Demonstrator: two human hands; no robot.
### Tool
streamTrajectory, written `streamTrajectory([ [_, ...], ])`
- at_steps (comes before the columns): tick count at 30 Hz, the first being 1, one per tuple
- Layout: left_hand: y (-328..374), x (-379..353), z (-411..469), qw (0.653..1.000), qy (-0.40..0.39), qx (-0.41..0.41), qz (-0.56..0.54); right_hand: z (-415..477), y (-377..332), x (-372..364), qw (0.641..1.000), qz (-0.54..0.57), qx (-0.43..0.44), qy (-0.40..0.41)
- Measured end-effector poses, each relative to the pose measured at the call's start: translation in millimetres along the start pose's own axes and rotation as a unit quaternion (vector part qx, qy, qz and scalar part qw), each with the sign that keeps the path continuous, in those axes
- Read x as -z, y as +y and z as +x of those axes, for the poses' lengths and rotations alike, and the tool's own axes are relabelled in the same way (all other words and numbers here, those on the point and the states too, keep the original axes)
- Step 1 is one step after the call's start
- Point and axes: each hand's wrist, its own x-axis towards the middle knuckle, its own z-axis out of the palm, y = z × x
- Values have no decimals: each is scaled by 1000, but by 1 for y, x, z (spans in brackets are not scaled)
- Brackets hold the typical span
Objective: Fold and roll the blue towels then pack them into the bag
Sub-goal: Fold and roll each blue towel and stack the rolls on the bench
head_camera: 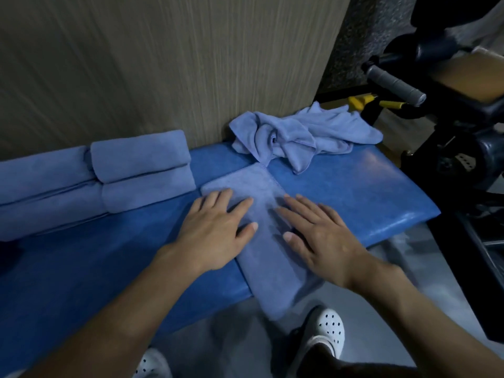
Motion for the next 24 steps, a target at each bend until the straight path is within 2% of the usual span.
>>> streamTrajectory([
  [2,-8,-8,5,1000,-12,-23,-15,7,-11,-7,1000,-2,9,3],
  [5,-20,-18,8,996,-31,-62,-60,3,-30,-7,997,-62,14,36],
  [10,-26,-18,-6,997,54,-50,-38,11,-40,0,995,-74,33,64],
  [16,-22,-24,-16,998,-5,-48,-35,34,-25,-10,999,-43,-5,-25],
  [21,-28,-21,-30,993,-54,-103,-35,6,-41,-18,994,-112,4,7],
  [24,-31,-17,-24,990,-40,-108,-80,7,-39,-9,996,-74,-4,47],
])
